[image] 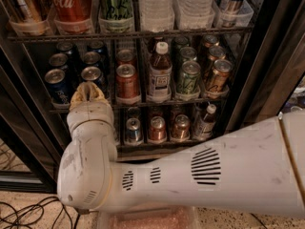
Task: Pick pepsi can from middle shelf of fridge
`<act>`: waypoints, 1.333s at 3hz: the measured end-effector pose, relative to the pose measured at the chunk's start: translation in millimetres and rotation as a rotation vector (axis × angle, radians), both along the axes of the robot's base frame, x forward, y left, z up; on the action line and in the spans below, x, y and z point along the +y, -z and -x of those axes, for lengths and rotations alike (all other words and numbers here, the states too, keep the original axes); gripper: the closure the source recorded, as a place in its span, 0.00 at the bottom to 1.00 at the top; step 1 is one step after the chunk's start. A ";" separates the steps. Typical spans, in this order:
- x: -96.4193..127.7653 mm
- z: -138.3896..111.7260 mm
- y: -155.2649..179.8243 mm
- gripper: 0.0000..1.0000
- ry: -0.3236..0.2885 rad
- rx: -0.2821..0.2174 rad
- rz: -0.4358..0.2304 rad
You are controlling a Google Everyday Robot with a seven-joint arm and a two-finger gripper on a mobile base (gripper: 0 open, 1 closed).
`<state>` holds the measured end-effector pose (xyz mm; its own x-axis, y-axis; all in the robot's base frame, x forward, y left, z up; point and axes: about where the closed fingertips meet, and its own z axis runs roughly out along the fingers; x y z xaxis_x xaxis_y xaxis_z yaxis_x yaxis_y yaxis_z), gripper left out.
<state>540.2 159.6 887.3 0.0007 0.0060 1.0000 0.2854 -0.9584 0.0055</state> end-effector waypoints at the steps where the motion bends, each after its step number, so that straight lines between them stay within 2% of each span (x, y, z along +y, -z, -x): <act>1: 6.4 -2.1 3.0 0.81 -0.031 -0.029 0.034; 2: 5.5 -2.6 5.4 0.65 -0.035 -0.044 0.062; 4: 3.0 -0.8 8.2 0.53 -0.027 -0.050 0.079</act>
Offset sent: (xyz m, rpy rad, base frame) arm 0.0052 0.0049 -0.0154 -0.0986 -0.0511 0.0396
